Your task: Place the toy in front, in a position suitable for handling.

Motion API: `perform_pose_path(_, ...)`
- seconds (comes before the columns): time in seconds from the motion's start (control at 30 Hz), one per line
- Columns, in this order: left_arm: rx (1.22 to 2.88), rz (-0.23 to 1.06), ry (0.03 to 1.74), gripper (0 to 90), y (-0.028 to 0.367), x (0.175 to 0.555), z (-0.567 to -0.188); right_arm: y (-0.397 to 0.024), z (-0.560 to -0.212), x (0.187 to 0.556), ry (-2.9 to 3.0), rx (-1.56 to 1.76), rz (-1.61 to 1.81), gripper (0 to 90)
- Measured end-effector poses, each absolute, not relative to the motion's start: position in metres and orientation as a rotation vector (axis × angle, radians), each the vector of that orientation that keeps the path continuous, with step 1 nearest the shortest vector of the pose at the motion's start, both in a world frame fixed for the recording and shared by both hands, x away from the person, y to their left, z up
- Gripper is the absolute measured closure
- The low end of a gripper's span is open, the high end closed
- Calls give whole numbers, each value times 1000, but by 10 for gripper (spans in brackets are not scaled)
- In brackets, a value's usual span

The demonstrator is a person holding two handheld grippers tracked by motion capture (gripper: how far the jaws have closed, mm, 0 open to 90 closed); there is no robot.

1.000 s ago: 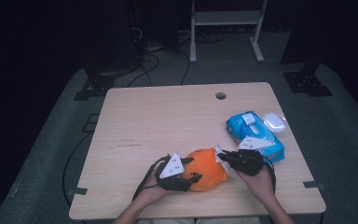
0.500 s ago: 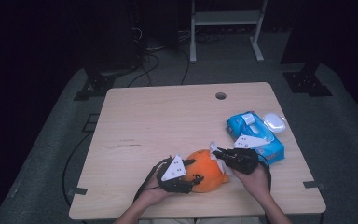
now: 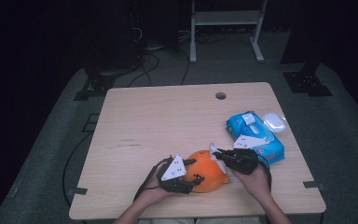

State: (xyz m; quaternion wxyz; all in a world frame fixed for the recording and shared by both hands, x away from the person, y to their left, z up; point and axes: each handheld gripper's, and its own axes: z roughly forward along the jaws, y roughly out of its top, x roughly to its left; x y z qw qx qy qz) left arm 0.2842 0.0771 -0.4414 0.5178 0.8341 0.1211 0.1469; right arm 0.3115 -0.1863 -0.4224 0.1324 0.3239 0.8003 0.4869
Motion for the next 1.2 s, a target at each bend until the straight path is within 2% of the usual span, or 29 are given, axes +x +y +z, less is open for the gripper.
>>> perform_pose_path(0.03,1982,333,312,308,79,287,-439,-186,-422,312,2322,940,1413,827)
perform_pose_path(0.07,1962,316,345,270,81,289,-437,-186,-423,310,2325,936,1412,827)
perform_pose_path(0.1,1952,312,389,167,83,292,-436,-186,-423,308,2329,928,1409,829)
perform_pose_path(0.17,1939,279,454,129,88,297,-437,-188,-423,306,2337,920,1413,829)
perform_pose_path(0.23,1929,207,496,132,91,302,-440,-189,-423,304,2341,920,1413,829)
perform_pose_path(0.27,1933,167,479,216,90,302,-443,-190,-422,303,2344,917,1415,829)
perform_pose_path(0.47,1976,238,412,309,82,290,-442,-174,-411,295,2359,845,1465,829)
perform_pose_path(0.63,1981,258,382,328,82,286,-443,-173,-407,296,2348,837,1457,829)
perform_pose_path(0.8,1984,249,354,319,80,285,-440,-197,-418,308,2322,987,1490,830)
perform_pose_path(0.83,1984,242,355,237,80,286,-438,-197,-420,304,2344,978,1492,830)
perform_pose_path(0.87,1983,235,364,237,81,287,-437,-197,-420,304,2344,978,1492,830)
perform_pose_path(0.93,1955,205,426,120,84,294,-434,-193,-419,295,2384,904,1519,831)
perform_pose_path(1.03,1959,167,458,81,86,297,-437,-188,-415,286,2414,831,1521,831)
perform_pose_path(1.1,1985,100,451,103,81,298,-444,-184,-414,283,2421,805,1520,831)
perform_pose_path(1.2,2005,148,424,297,80,295,-442,-182,-412,283,2415,795,1508,831)
